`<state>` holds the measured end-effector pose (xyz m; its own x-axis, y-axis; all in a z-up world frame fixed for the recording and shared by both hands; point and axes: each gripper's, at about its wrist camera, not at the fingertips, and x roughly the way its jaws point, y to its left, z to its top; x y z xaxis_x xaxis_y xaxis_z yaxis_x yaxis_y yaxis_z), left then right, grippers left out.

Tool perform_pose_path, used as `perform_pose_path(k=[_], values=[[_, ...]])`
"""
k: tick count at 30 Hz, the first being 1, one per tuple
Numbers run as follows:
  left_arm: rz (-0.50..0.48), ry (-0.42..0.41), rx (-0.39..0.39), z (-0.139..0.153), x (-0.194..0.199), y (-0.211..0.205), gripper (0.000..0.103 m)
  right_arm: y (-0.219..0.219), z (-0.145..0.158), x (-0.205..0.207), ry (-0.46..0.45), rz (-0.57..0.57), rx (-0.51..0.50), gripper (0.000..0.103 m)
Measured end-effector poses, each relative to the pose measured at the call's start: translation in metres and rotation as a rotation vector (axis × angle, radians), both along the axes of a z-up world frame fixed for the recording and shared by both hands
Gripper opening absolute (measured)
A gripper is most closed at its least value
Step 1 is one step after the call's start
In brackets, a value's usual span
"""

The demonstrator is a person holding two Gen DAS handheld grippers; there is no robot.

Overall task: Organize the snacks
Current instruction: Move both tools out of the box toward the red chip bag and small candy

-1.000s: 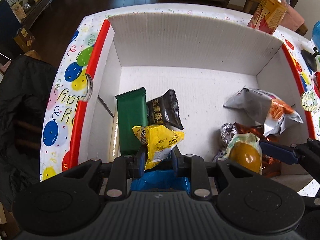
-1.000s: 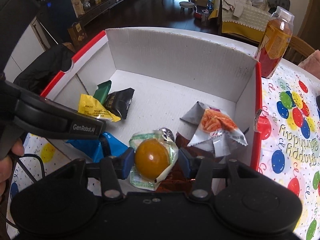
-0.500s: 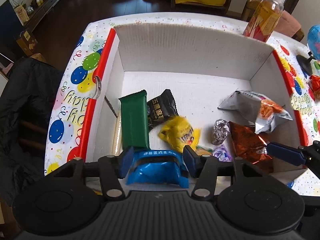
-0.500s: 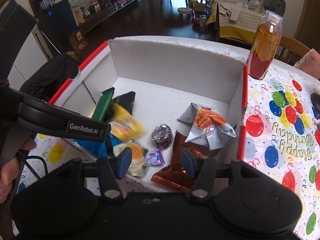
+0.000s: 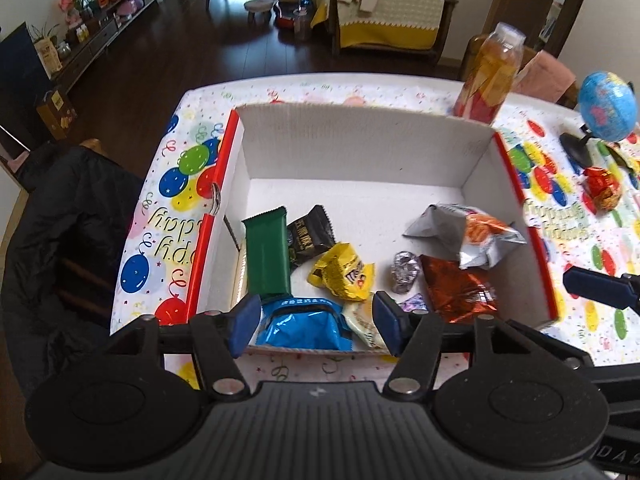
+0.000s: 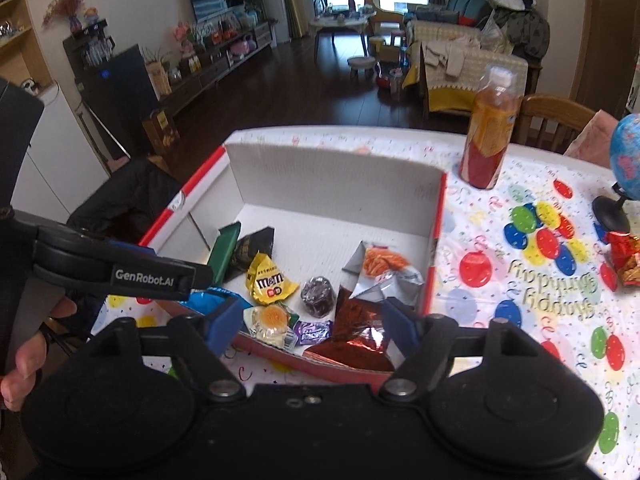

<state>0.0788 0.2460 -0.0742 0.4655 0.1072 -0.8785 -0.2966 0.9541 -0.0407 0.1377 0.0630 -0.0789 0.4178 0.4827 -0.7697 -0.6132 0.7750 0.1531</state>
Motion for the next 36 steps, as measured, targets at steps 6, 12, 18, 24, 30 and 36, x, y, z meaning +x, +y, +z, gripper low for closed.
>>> perform_pose_path(k=[6, 12, 18, 24, 30, 36], values=[[-0.017, -0.050, -0.006, 0.018, -0.016, -0.015, 0.069, -0.024, 0.017, -0.009, -0.031, -0.025, 0.048, 0.084], [-0.041, -0.093, -0.026, 0.034, -0.028, -0.033, 0.072, -0.049, 0.029, -0.018, -0.057, -0.034, 0.080, 0.086], [-0.075, -0.135, -0.023, 0.047, -0.029, -0.060, 0.082, -0.077, 0.039, -0.021, -0.074, -0.034, 0.128, 0.100], [-0.101, -0.166, -0.032, 0.052, -0.021, -0.088, 0.085, -0.108, 0.039, -0.012, -0.076, -0.069, 0.158, 0.103], [-0.124, -0.175, -0.059, 0.048, 0.000, -0.122, 0.103, -0.148, 0.033, 0.005, -0.075, -0.115, 0.165, 0.103], [-0.162, -0.167, -0.063, 0.038, 0.029, -0.167, 0.103, -0.201, 0.020, 0.029, -0.077, -0.187, 0.133, 0.103]])
